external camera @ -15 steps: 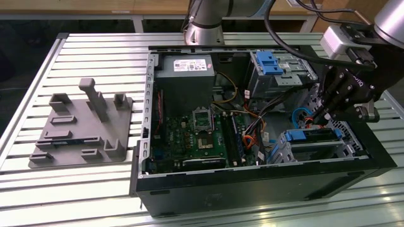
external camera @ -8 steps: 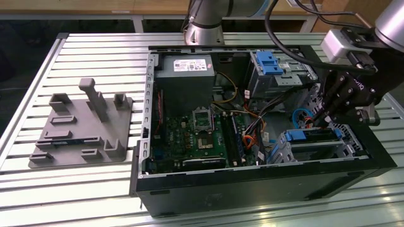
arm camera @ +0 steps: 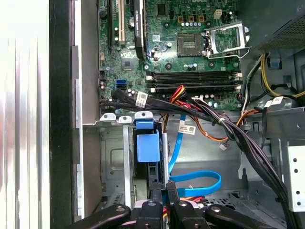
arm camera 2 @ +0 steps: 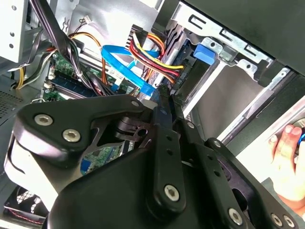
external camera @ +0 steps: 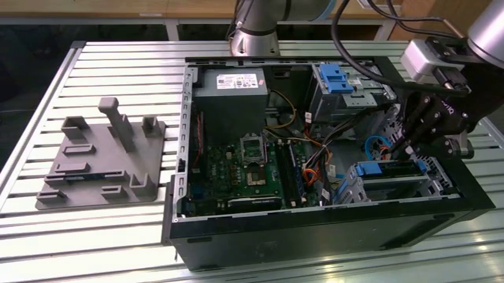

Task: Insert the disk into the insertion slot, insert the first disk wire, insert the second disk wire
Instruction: 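Insert the second disk wire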

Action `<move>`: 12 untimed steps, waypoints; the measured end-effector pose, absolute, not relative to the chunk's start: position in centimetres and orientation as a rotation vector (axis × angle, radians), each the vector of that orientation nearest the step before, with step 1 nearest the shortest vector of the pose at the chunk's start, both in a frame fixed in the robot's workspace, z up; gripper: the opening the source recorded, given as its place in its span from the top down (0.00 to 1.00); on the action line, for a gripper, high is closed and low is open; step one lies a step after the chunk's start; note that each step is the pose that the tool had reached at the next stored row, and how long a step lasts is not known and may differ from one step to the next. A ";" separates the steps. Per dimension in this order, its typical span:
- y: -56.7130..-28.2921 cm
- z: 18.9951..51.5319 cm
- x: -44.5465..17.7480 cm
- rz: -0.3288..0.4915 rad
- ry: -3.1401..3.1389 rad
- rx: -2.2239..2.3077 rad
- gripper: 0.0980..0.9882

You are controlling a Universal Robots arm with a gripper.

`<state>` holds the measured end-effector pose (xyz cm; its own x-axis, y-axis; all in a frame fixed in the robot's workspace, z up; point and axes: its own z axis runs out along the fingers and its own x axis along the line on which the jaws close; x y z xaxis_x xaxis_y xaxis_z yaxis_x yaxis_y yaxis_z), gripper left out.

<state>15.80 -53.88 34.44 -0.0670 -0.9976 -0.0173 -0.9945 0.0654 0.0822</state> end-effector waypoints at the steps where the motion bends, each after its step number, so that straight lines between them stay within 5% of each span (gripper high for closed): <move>1: -53.9 34.4 15.8 -0.112 -2.261 2.115 0.93; 12: -54.1 34.1 15.9 -0.111 -2.262 2.114 0.93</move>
<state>15.87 -54.10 34.14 -0.0682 -0.9975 -0.0173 -0.9944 0.0665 0.0822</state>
